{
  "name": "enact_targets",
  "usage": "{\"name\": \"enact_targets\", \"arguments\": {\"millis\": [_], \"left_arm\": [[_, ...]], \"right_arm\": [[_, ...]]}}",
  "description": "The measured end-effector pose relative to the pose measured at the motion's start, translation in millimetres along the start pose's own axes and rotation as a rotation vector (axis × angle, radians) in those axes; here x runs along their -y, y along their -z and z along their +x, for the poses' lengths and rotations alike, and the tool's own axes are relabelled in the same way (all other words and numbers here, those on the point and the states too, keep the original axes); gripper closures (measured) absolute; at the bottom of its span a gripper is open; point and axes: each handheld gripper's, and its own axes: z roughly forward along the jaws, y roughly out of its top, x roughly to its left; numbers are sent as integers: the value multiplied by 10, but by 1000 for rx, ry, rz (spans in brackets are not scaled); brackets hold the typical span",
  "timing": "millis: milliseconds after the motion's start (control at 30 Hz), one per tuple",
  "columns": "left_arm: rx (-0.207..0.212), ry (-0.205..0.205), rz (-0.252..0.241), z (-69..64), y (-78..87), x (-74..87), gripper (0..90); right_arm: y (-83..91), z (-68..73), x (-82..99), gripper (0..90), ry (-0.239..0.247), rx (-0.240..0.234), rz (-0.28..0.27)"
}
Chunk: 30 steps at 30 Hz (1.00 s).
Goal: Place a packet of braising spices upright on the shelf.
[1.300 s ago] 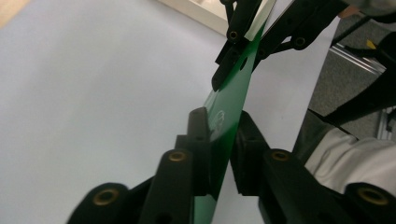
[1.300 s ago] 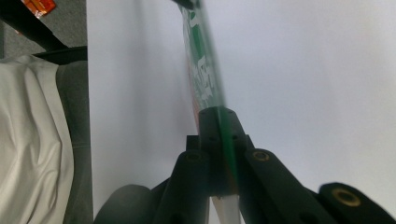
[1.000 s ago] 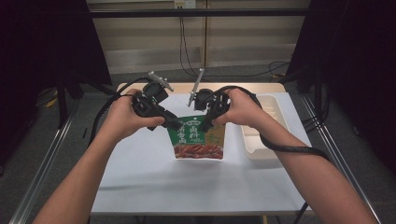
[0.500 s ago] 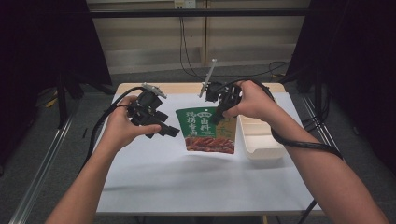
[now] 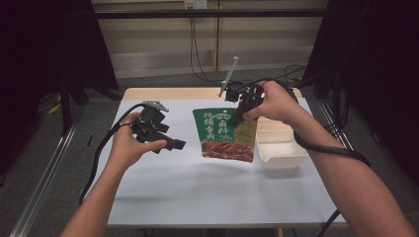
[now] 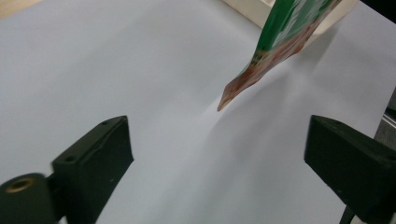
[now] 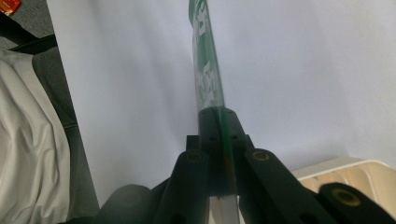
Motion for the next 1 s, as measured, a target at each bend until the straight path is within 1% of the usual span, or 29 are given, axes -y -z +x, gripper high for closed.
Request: {"name": "enact_targets", "arguments": {"millis": [33,67,100,133,200,233,267,300,333,367,400,433,500,533,567,633,667,733,767,800,833,867,900,933,967,1000], "left_arm": [[-5,10,-6,8,-12,24,62],[-4,-5,1,35,-14,45,59],[2,4,-1,46,-24,63,42],[5,31,-20,41,-41,80,42],[10,31,-13,72,-54,111,35],[5,44,-23,73,-72,128,21],[1,51,-19,78,-80,142,21],[5,53,-14,88,-92,160,20],[4,69,-23,88,-112,187,9],[4,69,-23,88,-112,187,8],[15,66,-27,101,-123,207,8],[19,67,-32,102,-130,220,6],[33,69,-35,99,-152,252,3],[36,69,-32,100,-161,270,3],[35,64,-24,101,-170,291,1],[37,70,-31,107,-215,343,0],[37,70,-31,107,-215,343,0],[34,69,-15,112,-235,376,0],[33,66,-13,118,-244,396,0],[35,55,-10,125,-245,410,0],[34,59,-19,127,-254,430,0],[27,64,-22,130,-257,438,0],[29,66,-28,131,-268,449,0],[16,50,-10,137,-267,456,0],[2,49,-9,121,-287,473,3],[2,49,-9,121,-287,473,3]], "right_arm": [[18,-16,7,900,-9,7,-2],[33,-30,14,900,-8,9,-5],[64,-51,28,900,-13,8,-7],[64,-51,28,900,-13,8,-7],[94,-64,39,900,-17,10,-4],[131,-80,46,900,-26,14,-6],[131,-80,46,900,-26,14,-6],[148,-90,49,900,-31,12,-7],[187,-108,53,900,-33,19,-7],[187,-108,53,900,-33,19,-7],[207,-115,53,900,-35,21,-8],[233,-130,54,900,-42,29,-18],[279,-155,62,900,-47,31,-22],[279,-155,62,900,-47,31,-22],[310,-168,75,900,-57,33,-16],[330,-189,91,900,-52,37,-19],[330,-189,91,900,-52,37,-19],[354,-198,112,900,-60,38,-20],[363,-204,122,900,-65,46,-22],[371,-208,133,900,-62,37,-18],[388,-218,158,900,-65,47,-15],[388,-218,158,900,-65,47,-15],[405,-225,181,900,-69,46,-15],[405,-225,181,900,-69,46,-15],[426,-237,214,900,-72,45,-20],[426,-237,214,900,-72,45,-20]]}}
